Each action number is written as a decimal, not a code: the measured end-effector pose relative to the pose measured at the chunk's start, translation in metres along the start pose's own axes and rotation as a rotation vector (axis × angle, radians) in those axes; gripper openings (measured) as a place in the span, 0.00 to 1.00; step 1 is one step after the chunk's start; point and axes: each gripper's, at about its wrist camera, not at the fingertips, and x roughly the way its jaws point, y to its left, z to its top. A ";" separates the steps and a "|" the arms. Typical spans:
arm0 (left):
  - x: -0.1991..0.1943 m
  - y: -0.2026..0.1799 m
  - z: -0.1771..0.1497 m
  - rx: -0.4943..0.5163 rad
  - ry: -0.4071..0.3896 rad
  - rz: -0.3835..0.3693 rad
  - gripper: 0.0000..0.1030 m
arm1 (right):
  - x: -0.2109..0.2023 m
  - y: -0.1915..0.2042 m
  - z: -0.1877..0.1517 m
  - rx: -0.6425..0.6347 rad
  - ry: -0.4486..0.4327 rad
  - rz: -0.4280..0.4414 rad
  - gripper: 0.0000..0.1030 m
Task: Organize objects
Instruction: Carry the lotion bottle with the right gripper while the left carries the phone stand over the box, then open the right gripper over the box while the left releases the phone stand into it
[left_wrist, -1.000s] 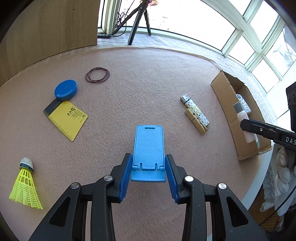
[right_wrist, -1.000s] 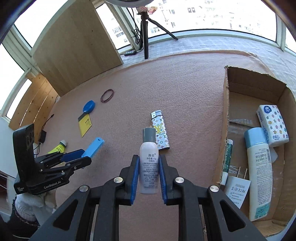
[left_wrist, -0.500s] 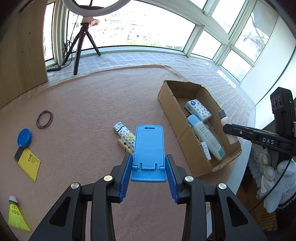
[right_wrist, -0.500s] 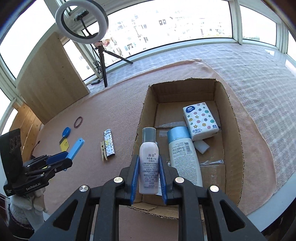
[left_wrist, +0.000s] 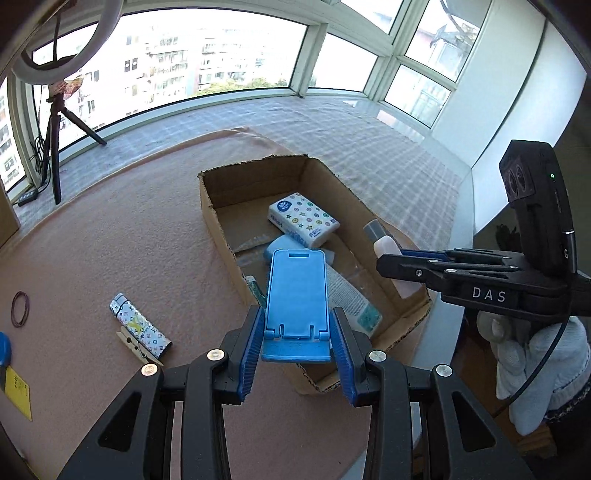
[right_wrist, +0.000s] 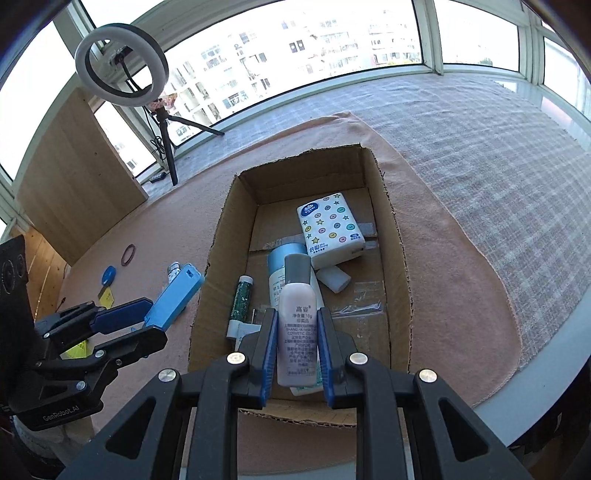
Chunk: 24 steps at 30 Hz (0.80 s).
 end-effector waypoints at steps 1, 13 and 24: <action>0.003 -0.003 0.001 0.003 0.002 0.001 0.38 | 0.000 -0.001 0.000 0.001 0.000 0.000 0.18; -0.002 0.003 0.002 -0.016 -0.019 0.028 0.55 | -0.010 -0.003 0.001 -0.012 -0.058 -0.017 0.57; -0.018 0.064 -0.026 -0.132 -0.012 0.114 0.55 | -0.013 0.018 -0.009 -0.031 -0.046 0.006 0.59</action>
